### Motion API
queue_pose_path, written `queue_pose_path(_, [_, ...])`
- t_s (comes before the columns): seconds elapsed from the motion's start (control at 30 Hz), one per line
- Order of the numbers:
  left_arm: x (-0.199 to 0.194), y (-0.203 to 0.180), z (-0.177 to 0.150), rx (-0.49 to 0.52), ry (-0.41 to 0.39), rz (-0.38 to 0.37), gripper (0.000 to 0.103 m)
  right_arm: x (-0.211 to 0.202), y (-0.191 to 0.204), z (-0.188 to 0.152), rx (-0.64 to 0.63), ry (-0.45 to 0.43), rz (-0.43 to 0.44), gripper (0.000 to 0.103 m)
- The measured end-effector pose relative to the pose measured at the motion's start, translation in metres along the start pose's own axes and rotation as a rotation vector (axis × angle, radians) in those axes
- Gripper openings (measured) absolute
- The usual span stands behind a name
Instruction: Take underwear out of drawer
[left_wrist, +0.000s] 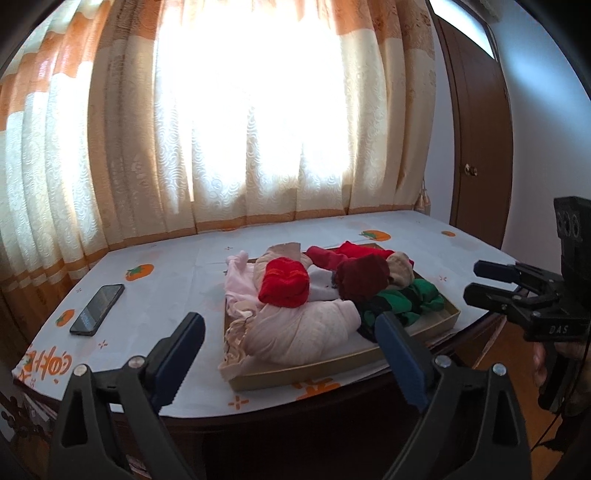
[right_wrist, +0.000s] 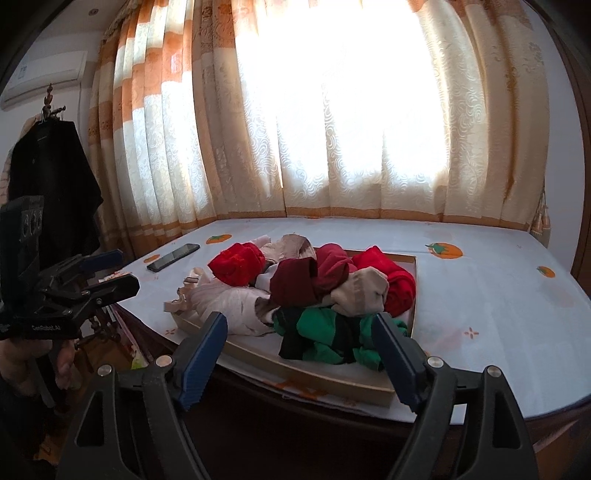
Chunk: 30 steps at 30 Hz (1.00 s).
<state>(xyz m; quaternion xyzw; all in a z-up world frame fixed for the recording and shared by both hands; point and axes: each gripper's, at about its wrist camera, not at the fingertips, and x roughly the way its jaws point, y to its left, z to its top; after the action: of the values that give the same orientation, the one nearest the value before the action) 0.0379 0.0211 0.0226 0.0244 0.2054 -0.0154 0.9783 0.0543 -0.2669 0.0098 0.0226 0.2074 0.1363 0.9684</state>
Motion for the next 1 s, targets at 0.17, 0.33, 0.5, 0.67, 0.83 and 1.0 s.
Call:
queue_pose_path(0.17, [-0.005,0.0,-0.002,-0.012,-0.003,-0.002,0.096,-0.006,0.007,0.0,0.0,-0.012,0.012,0.083])
queue_pose_path(0.33, [-0.013,0.0,-0.006,-0.028,-0.018,-0.001,0.097,-0.015,0.013,-0.003,0.008,-0.037,0.021,0.083])
queue_pose_path(0.5, [-0.019,-0.003,-0.008,-0.025,-0.021,0.0,0.097,-0.019,0.017,-0.006,0.001,-0.039,0.022,0.084])
queue_pose_path(0.67, [-0.021,-0.005,-0.009,-0.022,-0.019,0.0,0.099,-0.022,0.02,-0.005,-0.001,-0.048,0.03,0.084])
queue_pose_path(0.83, [-0.021,-0.006,-0.009,-0.028,-0.006,-0.007,0.099,-0.024,0.027,-0.005,-0.021,-0.056,0.032,0.084])
queue_pose_path(1.0, [-0.023,-0.008,-0.01,-0.039,0.0,-0.024,0.099,-0.026,0.029,-0.005,-0.028,-0.063,0.033,0.084])
